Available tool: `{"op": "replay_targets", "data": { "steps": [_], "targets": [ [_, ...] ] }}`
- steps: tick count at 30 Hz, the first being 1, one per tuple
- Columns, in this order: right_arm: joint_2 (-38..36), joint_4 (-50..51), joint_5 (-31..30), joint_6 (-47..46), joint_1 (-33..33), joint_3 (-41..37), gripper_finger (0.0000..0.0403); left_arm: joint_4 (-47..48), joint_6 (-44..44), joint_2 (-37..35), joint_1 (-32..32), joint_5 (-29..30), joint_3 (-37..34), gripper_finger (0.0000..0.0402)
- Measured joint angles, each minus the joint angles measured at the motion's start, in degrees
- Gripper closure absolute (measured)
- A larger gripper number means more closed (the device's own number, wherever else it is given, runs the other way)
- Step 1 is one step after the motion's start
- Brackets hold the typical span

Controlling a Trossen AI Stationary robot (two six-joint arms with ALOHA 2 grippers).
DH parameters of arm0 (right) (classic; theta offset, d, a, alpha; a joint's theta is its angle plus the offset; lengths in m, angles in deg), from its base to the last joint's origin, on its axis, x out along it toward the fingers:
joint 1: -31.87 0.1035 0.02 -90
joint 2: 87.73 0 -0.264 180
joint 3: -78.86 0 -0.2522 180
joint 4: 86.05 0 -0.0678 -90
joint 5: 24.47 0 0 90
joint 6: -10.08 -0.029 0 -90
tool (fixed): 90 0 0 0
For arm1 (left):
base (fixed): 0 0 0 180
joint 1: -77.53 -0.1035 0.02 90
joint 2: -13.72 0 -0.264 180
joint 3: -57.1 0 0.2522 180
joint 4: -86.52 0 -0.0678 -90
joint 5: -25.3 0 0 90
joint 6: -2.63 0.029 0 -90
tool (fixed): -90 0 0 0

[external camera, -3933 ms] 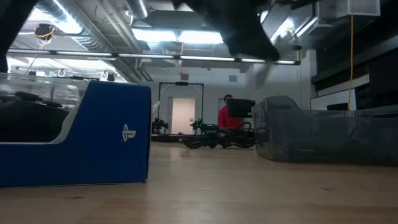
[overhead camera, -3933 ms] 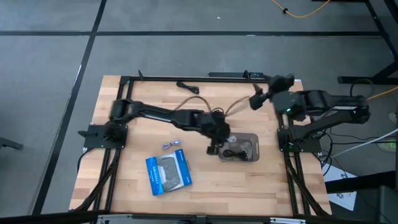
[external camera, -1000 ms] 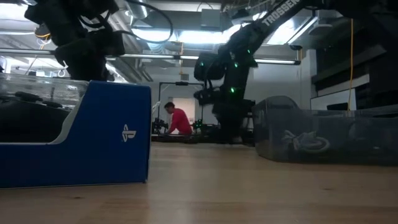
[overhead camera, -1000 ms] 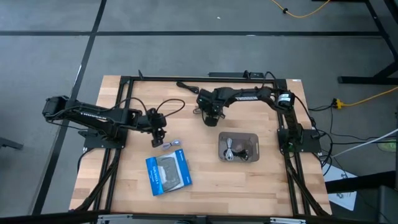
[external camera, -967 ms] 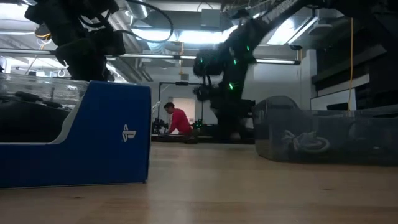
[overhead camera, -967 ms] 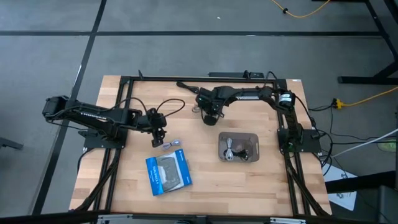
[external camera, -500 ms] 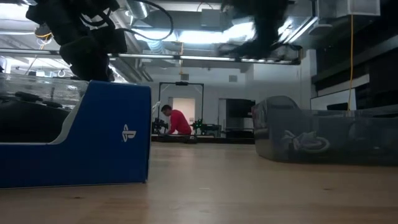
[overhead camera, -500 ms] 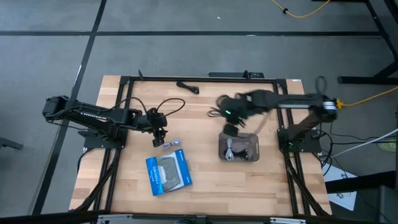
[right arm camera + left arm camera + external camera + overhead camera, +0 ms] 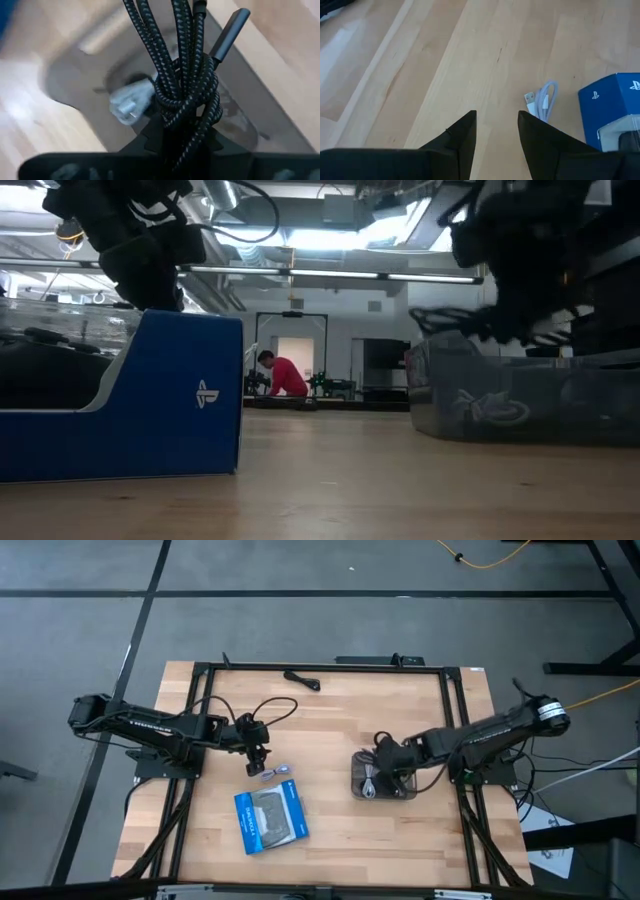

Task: Pick and place USB-C Cables
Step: Put the bottom black charger cable into the black bin, then put the white charger cable into the black bin

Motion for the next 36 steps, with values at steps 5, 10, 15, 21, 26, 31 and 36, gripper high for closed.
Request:
{"op": "replay_targets", "data": {
  "steps": [5,10,15,21,26,31,36],
  "targets": [
    [-0.02,-0.69,0.34,-2.51,0.10,-1.49,0.0296,-0.59,-0.01,0.00,0.02,-0.01,0.00,0.0263],
    [-0.02,-0.56,1.60,-2.66,0.10,-0.89,0.0211,-0.80,-0.02,0.00,0.01,0.00,0.00,0.0263],
    [-0.02,-0.16,2.65,-2.73,-0.49,1.25,0.0177,-1.31,-1.35,0.00,0.02,-0.01,0.00,0.0263],
    [-0.02,-0.07,-3.61,2.77,-2.50,6.81,0.0180,-2.84,-2.83,4.78,0.04,-1.20,0.00,0.0263],
    [-0.02,0.09,-11.24,9.38,-3.44,10.73,0.0183,-3.67,-2.59,12.30,0.84,-1.22,-0.02,0.0263],
    [-0.02,0.14,-14.55,14.38,-3.52,13.26,0.0183,-3.71,-4.57,16.81,2.77,-5.66,-0.02,0.0263],
    [-0.02,0.55,-18.08,19.91,-3.52,14.54,0.0183,-4.44,-5.76,18.90,5.15,-7.87,0.00,0.0263]
  ]
}}
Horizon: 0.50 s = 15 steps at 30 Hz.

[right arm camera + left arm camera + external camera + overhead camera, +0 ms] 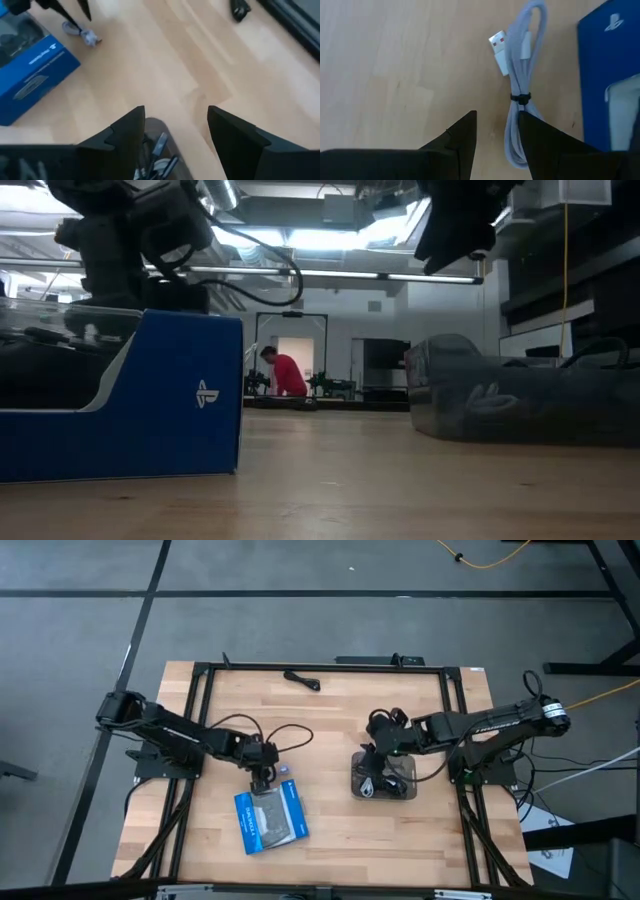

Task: Pick and place USB-C Cables
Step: Put the white charger cable into the black bin

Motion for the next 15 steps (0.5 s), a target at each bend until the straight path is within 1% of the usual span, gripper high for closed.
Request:
{"op": "replay_targets", "data": {
  "steps": [6,9,11,15],
  "targets": [
    [0.00,2.11,-1.77,-0.04,0.00,-0.01,0.0183,-0.26,-0.22,-0.72,0.21,0.27,1.25,0.0263],
    [0.00,2.80,-1.79,-0.07,0.00,-0.03,0.0183,-0.27,0.07,-0.65,0.22,-1.53,2.67,0.0263],
    [0.00,2.96,-1.79,-0.03,0.00,-0.03,0.0183,-0.50,0.04,0.47,0.36,-3.06,2.99,0.0263],
    [0.00,3.31,-1.81,-0.03,0.00,-0.03,0.0183,0.19,0.00,4.68,1.13,-2.74,2.90,0.0263]
  ]
}}
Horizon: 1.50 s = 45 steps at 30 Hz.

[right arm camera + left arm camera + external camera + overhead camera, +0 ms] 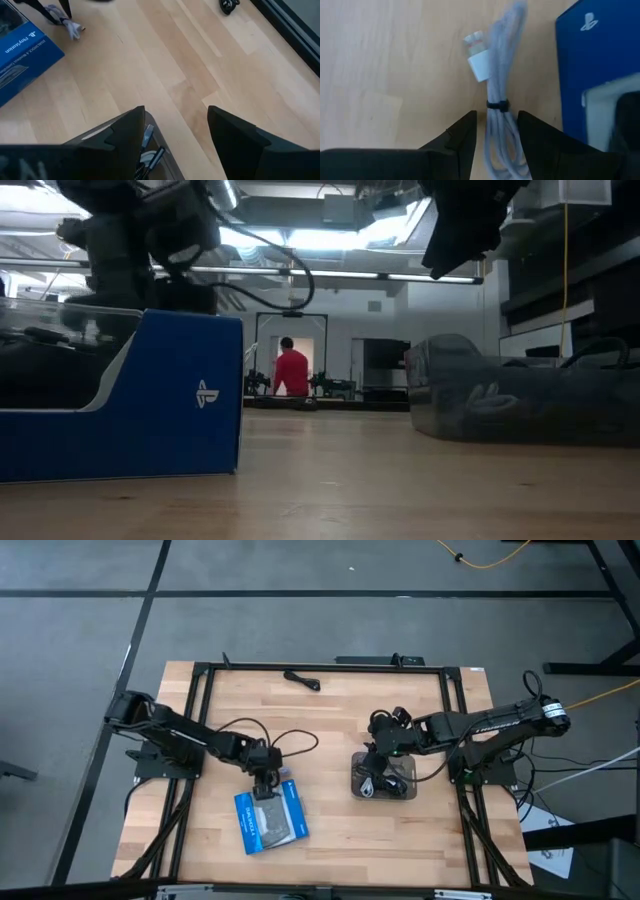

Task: Pick and place USB-C Cables
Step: Put the white charger cable into the black bin

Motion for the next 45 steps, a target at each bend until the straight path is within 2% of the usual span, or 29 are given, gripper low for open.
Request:
{"op": "replay_targets", "data": {
  "steps": [5,9,11,13,15,19,23,26,30,34,38,42,45],
  "targets": [
    [0.00,0.00,0.00,0.00,0.00,0.00,0.0183,0.37,-0.43,3.82,0.25,1.43,0.44,0.0263],
    [0.00,0.00,0.00,0.00,0.00,-0.02,0.0183,0.14,0.73,4.16,-0.04,4.36,0.43,0.0272],
    [0.00,0.01,0.00,0.00,0.00,-0.02,0.0183,-0.35,1.65,3.48,-0.84,5.20,0.14,0.0300],
    [0.00,-0.02,-0.35,-0.13,0.00,-0.02,0.0183,-2.07,3.18,3.33,-1.89,6.10,0.09,0.0350],
    [0.00,-0.14,-2.56,-1.12,0.02,-0.02,0.0183,-3.79,4.91,2.45,-3.26,8.29,0.44,0.0381],
    [0.00,-0.24,-11.93,-3.03,0.02,-0.02,0.0183,-3.39,9.18,2.56,-5.55,12.13,4.95,0.0385],
    [-0.22,0.37,-14.12,-3.01,0.00,-0.04,0.0183,-4.53,16.56,2.63,-6.37,12.16,12.47,0.0385],
    [-1.31,1.07,-15.72,-3.06,0.07,-0.07,0.0183,-4.24,21.25,4.11,-6.39,10.43,18.36,0.0386],
    [-4.46,1.27,-25.57,-3.05,0.04,0.27,0.0183,-5.35,25.72,7.77,-6.30,6.77,26.59,0.0389],
    [-9.14,1.67,-32.51,-2.88,0.04,0.35,0.0183,-9.45,28.37,14.41,-6.29,2.38,34.99,0.0389],
    [-14.97,1.93,-38.49,-2.88,0.04,0.37,0.0183,-9.64,30.69,23.22,-5.37,-3.07,44.90,0.0389],
    [-19.88,1.97,-37.99,-2.92,0.04,0.38,0.0183,-8.50,31.88,30.76,-4.03,-10.28,54.04,0.0388],
    [-22.33,1.99,-34.30,-2.79,0.04,0.39,0.0183,-6.11,33.12,34.83,-3.47,-13.62,58.86,0.0355]
  ]
}}
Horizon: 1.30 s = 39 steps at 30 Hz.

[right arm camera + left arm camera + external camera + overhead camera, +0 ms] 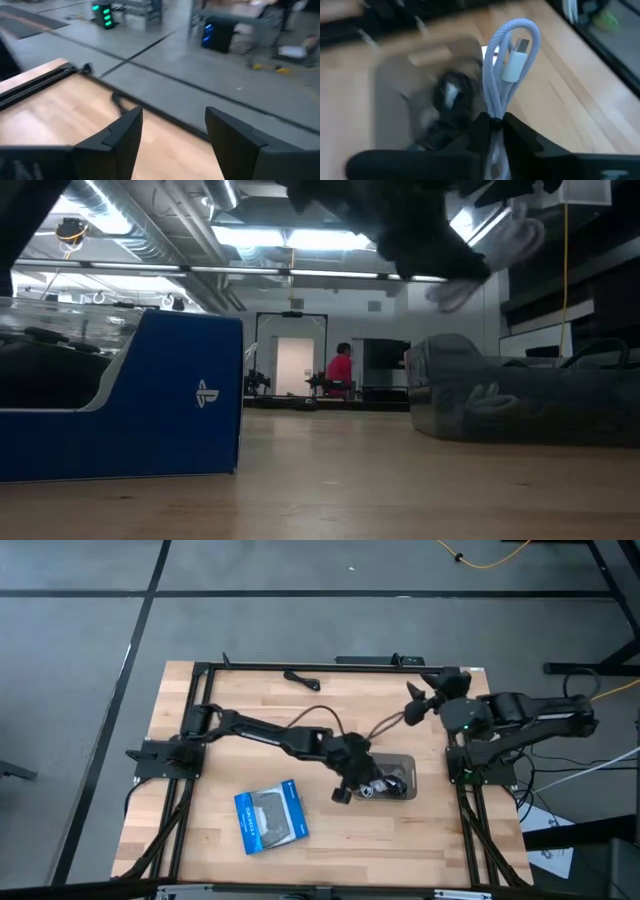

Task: Pick and place USB-C Cables
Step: Put the white charger cable into the black bin, then put the black charger cable into the black bin

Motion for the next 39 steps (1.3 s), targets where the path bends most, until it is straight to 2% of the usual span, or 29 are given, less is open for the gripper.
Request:
{"op": "replay_targets", "data": {
  "steps": [3,6,12,16,18,23,28,33,36,39],
  "targets": [
    [-1.09,0.00,2.96,1.04,0.00,0.00,0.0183,2.65,0.20,2.59,-0.09,-0.33,3.17,0.0315],
    [-1.17,0.36,4.20,1.34,0.00,0.00,0.0183,4.57,0.64,2.71,-0.79,0.81,4.24,0.0293],
    [-0.80,1.80,4.35,1.30,0.00,0.00,0.0183,8.11,7.22,1.43,-4.14,2.24,4.31,0.0285],
    [-1.18,4.04,1.93,-0.11,0.00,0.00,0.0183,19.51,14.35,-0.42,-7.70,6.79,4.41,0.0287],
    [-1.31,5.20,0.90,-0.27,0.00,0.00,0.0183,27.91,16.51,-1.33,-10.41,7.06,4.16,0.0287],
    [-1.54,6.71,-0.12,-0.31,-0.04,0.00,0.0183,40.88,19.84,-3.40,-18.30,3.95,4.25,0.0287],
    [-1.42,7.38,-0.03,-0.33,-0.04,0.00,0.0183,48.05,26.67,-6.07,-27.89,2.97,4.22,0.0287],
    [-0.92,8.51,0.28,-0.42,-0.04,0.00,0.0183,48.51,36.07,-6.74,-38.31,4.19,4.27,0.0286],
    [-0.66,8.52,0.30,-0.87,-0.04,0.00,0.0183,48.35,43.08,-6.74,-43.29,7.54,4.27,0.0286],
    [-0.31,8.59,0.32,-1.99,-0.04,0.00,0.0183,46.10,44.59,-6.13,-46.07,8.16,4.27,0.0286]
  ]
}}
